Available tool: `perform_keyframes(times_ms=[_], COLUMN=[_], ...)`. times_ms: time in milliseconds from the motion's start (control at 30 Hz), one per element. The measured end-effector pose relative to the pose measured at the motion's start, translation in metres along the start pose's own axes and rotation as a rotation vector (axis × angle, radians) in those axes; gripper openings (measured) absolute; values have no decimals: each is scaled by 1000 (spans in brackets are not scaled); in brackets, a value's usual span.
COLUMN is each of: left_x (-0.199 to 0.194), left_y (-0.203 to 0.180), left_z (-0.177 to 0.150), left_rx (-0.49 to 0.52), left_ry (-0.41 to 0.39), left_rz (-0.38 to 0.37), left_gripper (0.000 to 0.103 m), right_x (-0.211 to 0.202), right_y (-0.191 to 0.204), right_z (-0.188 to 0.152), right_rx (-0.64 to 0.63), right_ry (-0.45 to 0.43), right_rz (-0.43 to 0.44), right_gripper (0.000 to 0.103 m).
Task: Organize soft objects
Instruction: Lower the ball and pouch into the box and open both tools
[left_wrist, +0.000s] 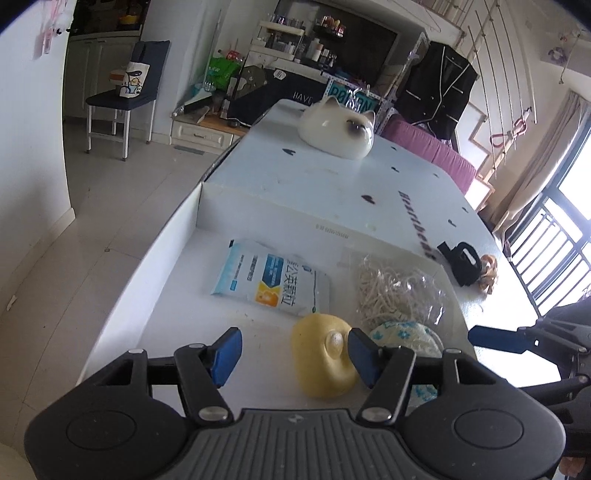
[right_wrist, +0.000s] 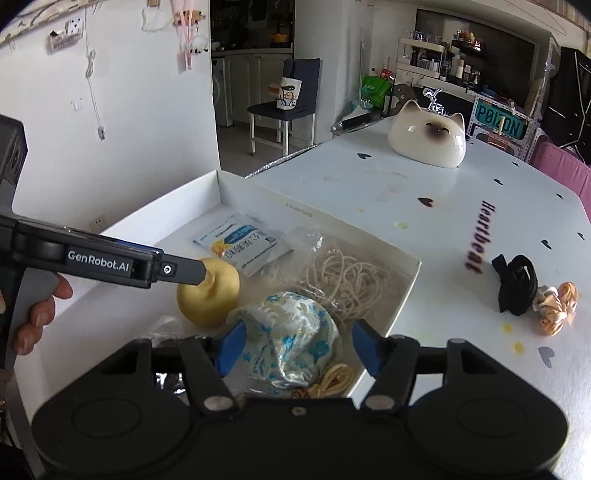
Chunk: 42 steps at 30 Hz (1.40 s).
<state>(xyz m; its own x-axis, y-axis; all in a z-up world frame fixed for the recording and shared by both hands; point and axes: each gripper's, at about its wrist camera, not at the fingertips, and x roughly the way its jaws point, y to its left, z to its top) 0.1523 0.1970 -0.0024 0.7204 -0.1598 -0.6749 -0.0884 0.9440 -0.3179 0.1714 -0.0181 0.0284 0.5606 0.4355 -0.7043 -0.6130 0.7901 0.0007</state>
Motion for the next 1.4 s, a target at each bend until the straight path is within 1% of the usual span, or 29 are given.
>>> perform_keyframes(times_ms=[100,233,300,400,500,633,800,900,1000,1133,1167,1200,1233,1267,1333,1400], left_x=[-4,4,6,6,0,-14,-33,-45,-56,-67,-69,-72,-74,-76,-80,-83], left_y=[-2,-2,3,6,4,-2,-11,-17,-23,-27,-28,-29,-29,-30,-32,-32], left_z=[1,0,-1,1,1,2,3,3,1,-4,-5,-7,-8,-10,-12,-14], left_rx=[12,32,14,6,7,12,34,55,86,116,122,128,133,140,149,154], left_ry=[-4,38,45,45,32,4,-19,-38,-57,-71,-72,-74,-77,-79,-83,-85], left_rz=[4,81,71,78,71,49,42,41,47,58,61,66,71,74,79,83], left_gripper=[64,64,65,65,64,64,65,72,78,83,86,90,93,97,100,103], right_x=[-5,1,5,4,-3,-14,-32,-44,-54,-66,-69,-72,-74,-76,-79,-82], right_y=[1,0,-4,-10,-8,-7,-5,-4,-5,-5,-4,-4,-4,-4,-3,-4], right_z=[-1,-4,-5,-6,-6,-7,-9,-10,-13,-17,-19,-20,-22,-23,-26,-29], right_rx=[4,1,13,45,48,68,114,140,173,197,200,206,210,212,216,225], right_ry=[5,45,59,59,43,15,-25,-50,-73,-103,-108,-113,-118,-122,-129,-134], right_rz=[-7,-79,-107,-85,-76,-58,-46,-52,-58,-67,-73,-78,-83,-88,-99,-111], right_gripper=[61,58,57,57,57,57,57,57,59,67,69,73,76,78,83,86])
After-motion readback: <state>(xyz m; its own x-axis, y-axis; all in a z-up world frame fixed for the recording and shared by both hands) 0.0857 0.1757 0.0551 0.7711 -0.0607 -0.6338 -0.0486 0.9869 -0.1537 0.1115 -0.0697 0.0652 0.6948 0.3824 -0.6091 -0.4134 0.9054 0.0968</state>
